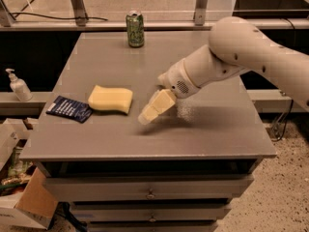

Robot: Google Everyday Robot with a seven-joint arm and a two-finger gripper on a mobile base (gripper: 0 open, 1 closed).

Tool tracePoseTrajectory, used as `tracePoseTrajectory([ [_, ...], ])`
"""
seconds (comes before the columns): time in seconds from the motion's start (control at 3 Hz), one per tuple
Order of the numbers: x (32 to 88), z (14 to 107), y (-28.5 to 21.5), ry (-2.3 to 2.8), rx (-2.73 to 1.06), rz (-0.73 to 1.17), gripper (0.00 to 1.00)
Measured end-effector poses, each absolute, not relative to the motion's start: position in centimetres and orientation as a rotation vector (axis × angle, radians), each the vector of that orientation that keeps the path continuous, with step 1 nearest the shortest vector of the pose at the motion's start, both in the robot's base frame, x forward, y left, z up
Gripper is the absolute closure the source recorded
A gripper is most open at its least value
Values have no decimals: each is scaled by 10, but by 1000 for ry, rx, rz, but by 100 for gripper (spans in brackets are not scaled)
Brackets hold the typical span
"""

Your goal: Move sponge near rxbar blueberry

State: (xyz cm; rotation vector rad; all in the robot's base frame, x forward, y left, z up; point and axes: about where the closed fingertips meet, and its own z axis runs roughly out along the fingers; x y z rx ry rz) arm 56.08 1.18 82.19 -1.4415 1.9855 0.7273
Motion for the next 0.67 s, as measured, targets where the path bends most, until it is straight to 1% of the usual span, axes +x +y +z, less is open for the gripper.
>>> tracePoseTrajectory([
  [0.33,567,809,-35,1984,-1265,831,0],
  [0.67,568,810,-42,1987,-1241,844,0],
])
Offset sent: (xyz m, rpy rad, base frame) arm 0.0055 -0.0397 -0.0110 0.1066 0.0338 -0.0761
